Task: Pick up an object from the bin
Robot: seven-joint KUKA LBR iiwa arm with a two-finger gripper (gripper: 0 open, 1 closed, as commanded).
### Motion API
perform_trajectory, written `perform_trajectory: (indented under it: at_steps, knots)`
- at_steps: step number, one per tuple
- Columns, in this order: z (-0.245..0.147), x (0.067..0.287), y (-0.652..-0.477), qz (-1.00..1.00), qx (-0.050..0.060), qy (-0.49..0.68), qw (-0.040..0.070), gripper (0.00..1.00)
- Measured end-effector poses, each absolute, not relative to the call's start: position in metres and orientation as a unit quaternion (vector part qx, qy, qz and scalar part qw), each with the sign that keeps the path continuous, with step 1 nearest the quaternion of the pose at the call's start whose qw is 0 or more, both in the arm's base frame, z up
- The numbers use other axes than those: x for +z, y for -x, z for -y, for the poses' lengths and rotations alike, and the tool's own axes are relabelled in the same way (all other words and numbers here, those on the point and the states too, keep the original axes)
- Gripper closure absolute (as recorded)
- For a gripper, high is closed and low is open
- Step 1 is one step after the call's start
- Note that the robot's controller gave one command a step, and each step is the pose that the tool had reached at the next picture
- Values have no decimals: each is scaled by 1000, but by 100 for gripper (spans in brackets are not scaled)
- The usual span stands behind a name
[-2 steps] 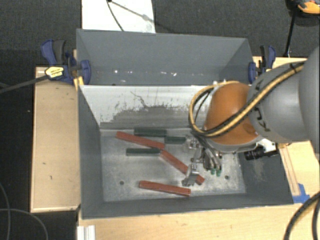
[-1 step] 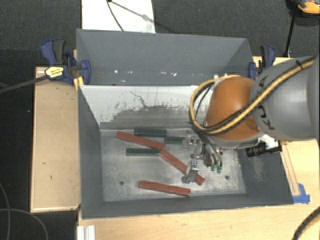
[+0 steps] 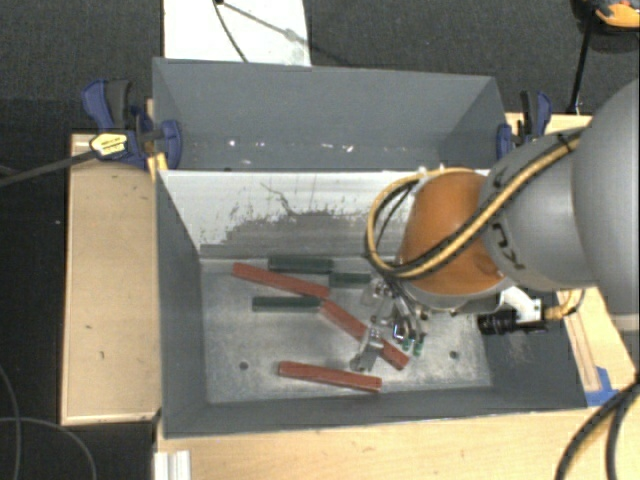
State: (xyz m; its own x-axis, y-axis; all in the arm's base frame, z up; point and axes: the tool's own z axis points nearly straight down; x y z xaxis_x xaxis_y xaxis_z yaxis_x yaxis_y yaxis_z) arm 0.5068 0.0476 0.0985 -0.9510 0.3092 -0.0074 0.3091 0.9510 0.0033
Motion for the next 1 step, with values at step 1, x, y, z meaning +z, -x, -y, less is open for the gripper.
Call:
perform_trajectory:
  at_steps: [1]
  knots:
    - [-46,71,-510,-989,0,-150,2,100]
